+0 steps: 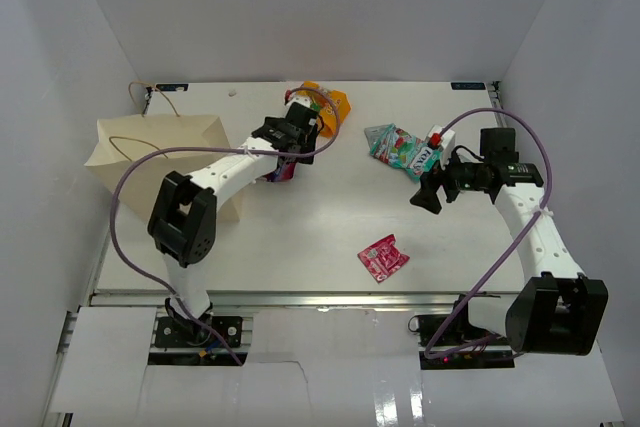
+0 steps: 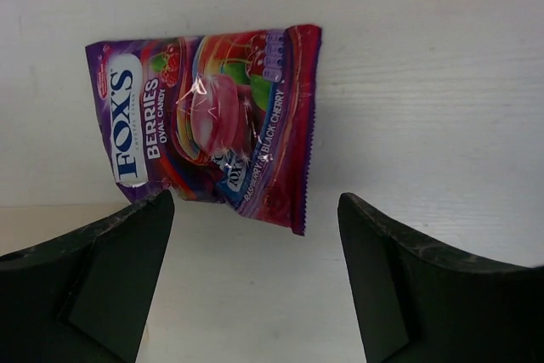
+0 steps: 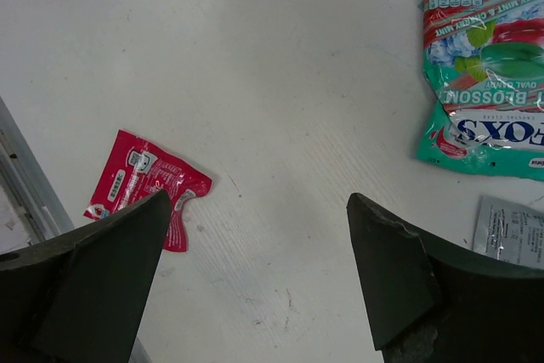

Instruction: Place the snacks into the paper bag

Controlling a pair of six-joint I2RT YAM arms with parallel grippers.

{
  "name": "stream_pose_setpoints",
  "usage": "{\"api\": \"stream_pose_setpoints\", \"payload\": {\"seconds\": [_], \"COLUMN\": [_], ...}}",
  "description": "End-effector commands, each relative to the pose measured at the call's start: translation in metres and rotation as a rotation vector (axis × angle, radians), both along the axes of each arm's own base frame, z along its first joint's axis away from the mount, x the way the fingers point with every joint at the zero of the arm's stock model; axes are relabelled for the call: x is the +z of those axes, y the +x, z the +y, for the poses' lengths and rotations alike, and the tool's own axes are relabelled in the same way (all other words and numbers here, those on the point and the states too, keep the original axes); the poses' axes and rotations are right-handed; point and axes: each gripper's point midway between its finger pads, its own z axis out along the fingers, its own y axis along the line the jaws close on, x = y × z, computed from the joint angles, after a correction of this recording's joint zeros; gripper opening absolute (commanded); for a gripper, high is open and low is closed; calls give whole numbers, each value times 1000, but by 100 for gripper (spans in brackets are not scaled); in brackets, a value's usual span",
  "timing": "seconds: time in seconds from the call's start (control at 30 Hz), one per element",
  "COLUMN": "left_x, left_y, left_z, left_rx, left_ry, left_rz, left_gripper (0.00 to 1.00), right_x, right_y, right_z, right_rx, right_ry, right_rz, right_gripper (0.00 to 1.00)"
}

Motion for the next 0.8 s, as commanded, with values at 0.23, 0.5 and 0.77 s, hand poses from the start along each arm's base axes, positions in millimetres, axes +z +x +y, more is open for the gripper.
{"api": "stream_pose_setpoints", "payload": {"seconds": [0.23, 0.5, 0.77], "left_x": [-54, -71, -102], "left_y": [23, 25, 7], "left_z": [-2, 3, 27], "left_rx": [22, 54, 102], "left_ry": [148, 249, 337], "left_rz": [34, 22, 67], "left_gripper": [88, 83, 67], "right_x": [-7, -12, -7], "right_y": [7, 7, 12], "right_z": [3, 2, 2], "right_rx": [22, 20, 15], "right_ry": [16, 14, 13], "right_rz": [15, 30, 22], "right_gripper": [90, 90, 90]}}
